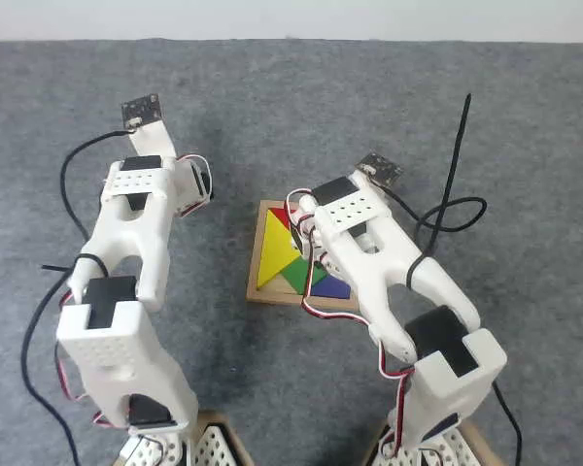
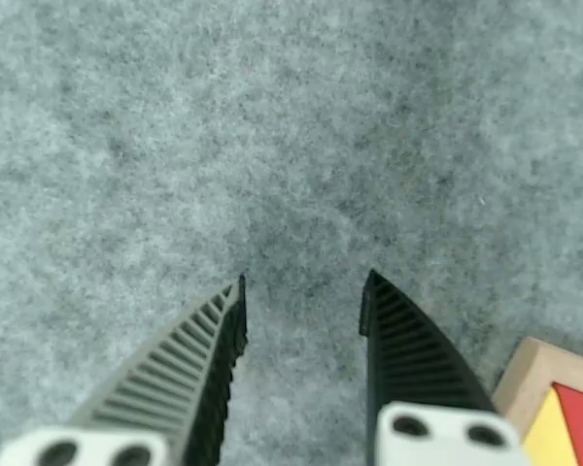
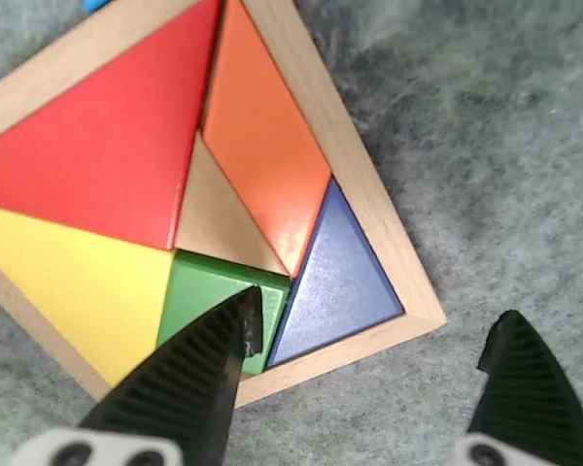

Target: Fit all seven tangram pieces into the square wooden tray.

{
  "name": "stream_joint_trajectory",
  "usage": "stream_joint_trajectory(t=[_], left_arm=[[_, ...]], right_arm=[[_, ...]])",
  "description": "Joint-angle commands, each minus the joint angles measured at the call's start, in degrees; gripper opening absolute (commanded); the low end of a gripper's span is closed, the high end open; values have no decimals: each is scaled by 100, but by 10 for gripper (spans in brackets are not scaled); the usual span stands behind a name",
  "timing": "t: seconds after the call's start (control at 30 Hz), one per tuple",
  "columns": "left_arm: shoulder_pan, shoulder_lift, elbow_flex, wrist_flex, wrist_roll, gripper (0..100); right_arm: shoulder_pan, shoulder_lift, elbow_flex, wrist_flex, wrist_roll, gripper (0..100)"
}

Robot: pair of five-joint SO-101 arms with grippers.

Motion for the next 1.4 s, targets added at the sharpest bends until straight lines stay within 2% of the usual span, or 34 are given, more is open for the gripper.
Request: stream_joint_trajectory(t=[0.0,0.1,0.17,0.27,0.43,0.6,0.93,1.37], left_arm=[[35,-369,-119,-105,-53,192],[18,-369,-119,-105,-53,192],[26,-369,-119,-105,-53,192],[44,-369,-127,-105,-53,192],[35,-369,-119,-105,-53,192],[26,-369,-119,-105,-53,192],[44,-387,-127,-97,-53,192],[35,-378,-127,-88,-53,192]], right_arm=[[251,-374,-1020,347,2171,345],[1112,-268,-1802,303,3991,344],[1613,-101,-2180,-84,4396,344],[1763,444,-2585,-180,4369,343],[1297,1710,-3499,-215,4369,343],[1165,2607,-4571,-180,4334,344],[1147,3284,-4703,-127,4360,342],[1218,3521,-4712,127,4527,177]])
